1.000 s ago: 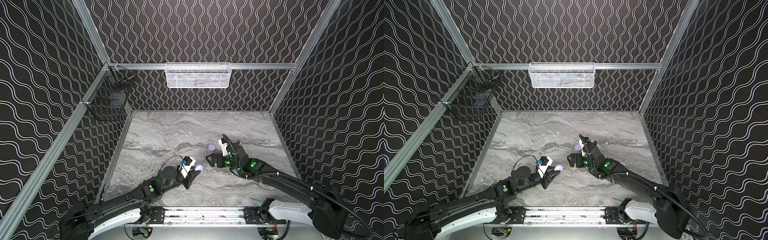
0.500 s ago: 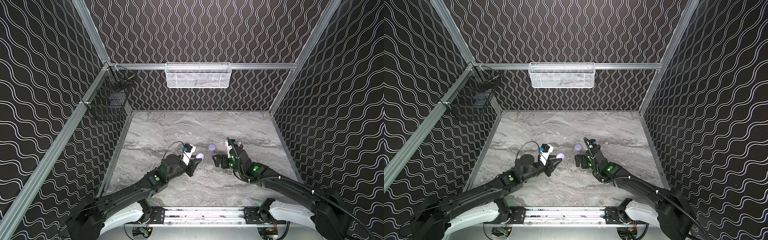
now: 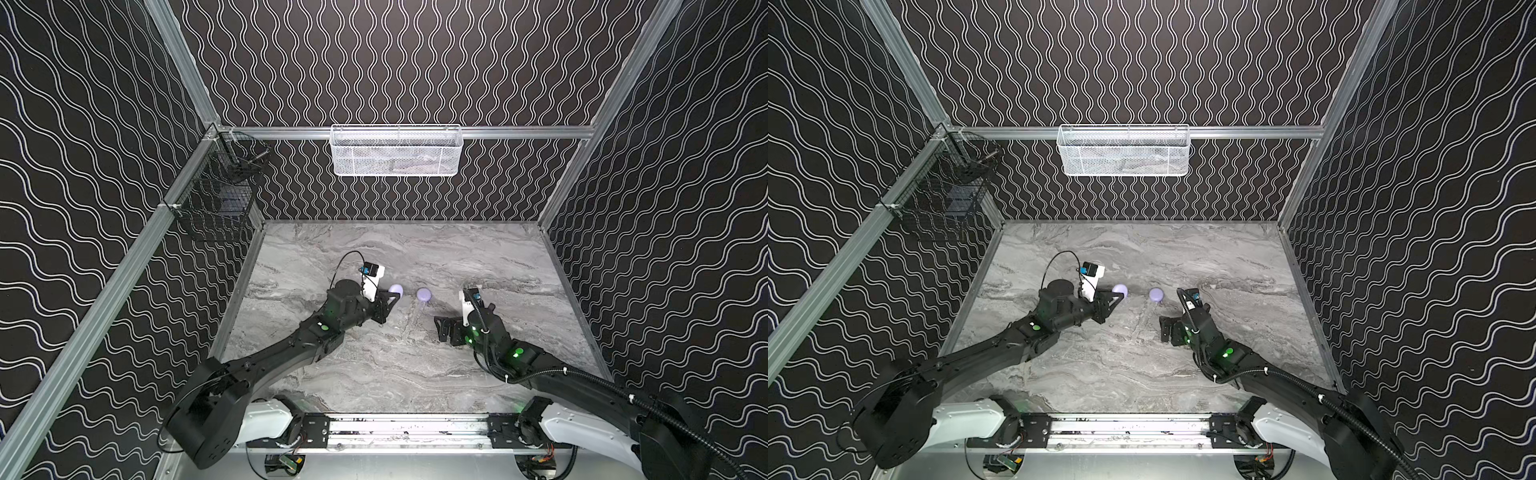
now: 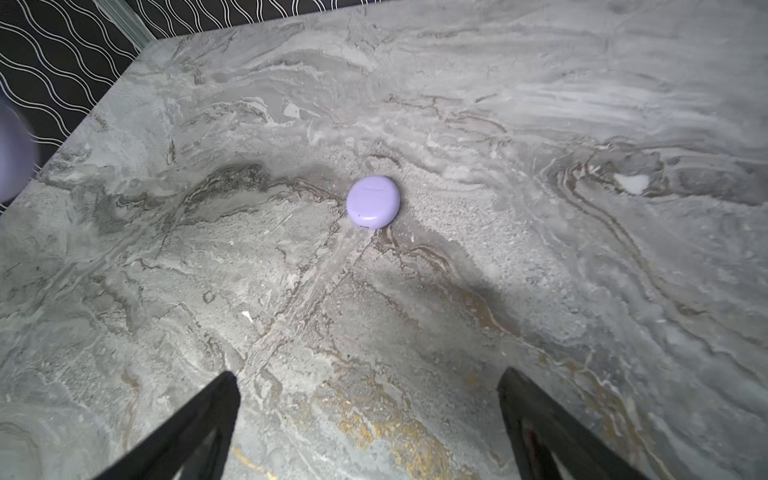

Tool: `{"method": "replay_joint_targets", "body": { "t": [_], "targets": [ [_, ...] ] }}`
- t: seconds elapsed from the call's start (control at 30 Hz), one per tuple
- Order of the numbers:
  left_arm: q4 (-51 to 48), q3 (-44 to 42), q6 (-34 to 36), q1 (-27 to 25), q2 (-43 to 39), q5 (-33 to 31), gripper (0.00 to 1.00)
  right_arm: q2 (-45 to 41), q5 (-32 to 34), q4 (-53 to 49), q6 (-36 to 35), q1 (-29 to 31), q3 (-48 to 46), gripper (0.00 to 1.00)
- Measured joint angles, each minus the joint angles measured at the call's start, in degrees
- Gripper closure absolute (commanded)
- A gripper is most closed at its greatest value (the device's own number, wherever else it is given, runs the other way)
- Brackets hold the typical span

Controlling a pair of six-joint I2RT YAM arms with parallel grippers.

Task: Insert the wireless bluetooth earbuds into the charging case
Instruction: 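Carry the closed case with the left gripper down beside the round case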

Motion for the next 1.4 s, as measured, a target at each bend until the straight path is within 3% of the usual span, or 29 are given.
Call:
{"method": "replay_joint_targets", "body": {
  "t": [0.43, 1.4],
  "targets": [
    [0.61, 8.66, -2.71, 5.05, 12.92, 6.88, 0.82, 0.90, 2.62, 0.79, 0.00, -0.04, -0.48, 0.01],
    [-8.04, 22.80, -5.11, 8.94, 35.56, 17.75, 0.81, 3.28, 3.02, 0.83, 0.22, -2.14, -0.59, 0.01]
  ]
}}
